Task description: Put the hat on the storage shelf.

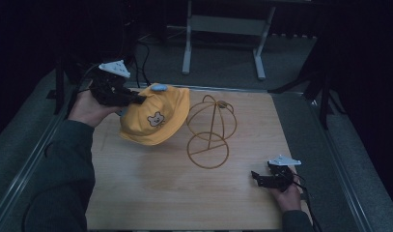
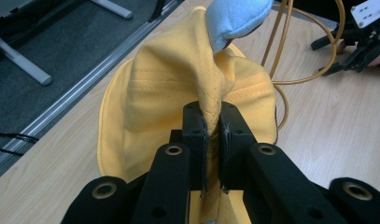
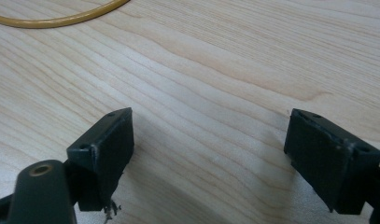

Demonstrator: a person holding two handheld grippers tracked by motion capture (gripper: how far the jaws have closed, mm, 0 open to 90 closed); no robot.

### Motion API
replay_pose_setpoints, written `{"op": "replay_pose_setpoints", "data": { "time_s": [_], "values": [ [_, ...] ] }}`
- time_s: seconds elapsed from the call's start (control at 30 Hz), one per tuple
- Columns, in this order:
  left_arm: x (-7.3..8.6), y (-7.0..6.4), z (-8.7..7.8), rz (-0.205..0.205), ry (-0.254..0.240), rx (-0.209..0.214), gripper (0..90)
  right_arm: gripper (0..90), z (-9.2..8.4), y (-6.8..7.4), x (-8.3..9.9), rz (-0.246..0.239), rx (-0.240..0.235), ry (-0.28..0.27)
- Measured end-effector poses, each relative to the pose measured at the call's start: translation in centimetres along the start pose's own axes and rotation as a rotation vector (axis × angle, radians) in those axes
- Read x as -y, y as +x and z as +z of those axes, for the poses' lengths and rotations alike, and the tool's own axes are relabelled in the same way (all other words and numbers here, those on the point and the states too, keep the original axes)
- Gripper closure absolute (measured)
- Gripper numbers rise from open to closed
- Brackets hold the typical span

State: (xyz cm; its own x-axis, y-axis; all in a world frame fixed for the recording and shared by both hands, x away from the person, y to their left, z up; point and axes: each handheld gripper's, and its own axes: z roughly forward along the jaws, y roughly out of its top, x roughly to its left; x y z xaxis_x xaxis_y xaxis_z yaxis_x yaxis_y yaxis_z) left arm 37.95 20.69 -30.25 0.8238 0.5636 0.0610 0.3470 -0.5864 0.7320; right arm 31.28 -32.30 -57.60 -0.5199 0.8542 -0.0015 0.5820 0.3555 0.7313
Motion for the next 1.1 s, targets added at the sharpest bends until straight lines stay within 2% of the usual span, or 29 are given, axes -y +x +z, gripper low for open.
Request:
{"op": "replay_pose_setpoints", "data": {
  "time_s": [0.67,0.83,0.93,1.1],
  "values": [
    [-1.1,-0.4,-1.2,0.023,-0.025,0.001,83.0,15.9,0.0,0.0,0.0,0.0,0.0,0.0],
    [-1.4,-0.6,-1.3,0.032,-0.023,0.001,83.0,15.9,0.0,0.0,0.0,0.0,0.0,0.0],
    [-1.7,-0.7,-1.6,0.046,-0.003,-0.004,83.0,15.9,0.0,0.0,0.0,0.0,0.0,0.0],
    [-2.3,-0.9,-2.1,0.057,-0.007,0.0,83.0,15.9,0.0,0.0,0.0,-0.001,-0.002,0.001]
  ]
}}
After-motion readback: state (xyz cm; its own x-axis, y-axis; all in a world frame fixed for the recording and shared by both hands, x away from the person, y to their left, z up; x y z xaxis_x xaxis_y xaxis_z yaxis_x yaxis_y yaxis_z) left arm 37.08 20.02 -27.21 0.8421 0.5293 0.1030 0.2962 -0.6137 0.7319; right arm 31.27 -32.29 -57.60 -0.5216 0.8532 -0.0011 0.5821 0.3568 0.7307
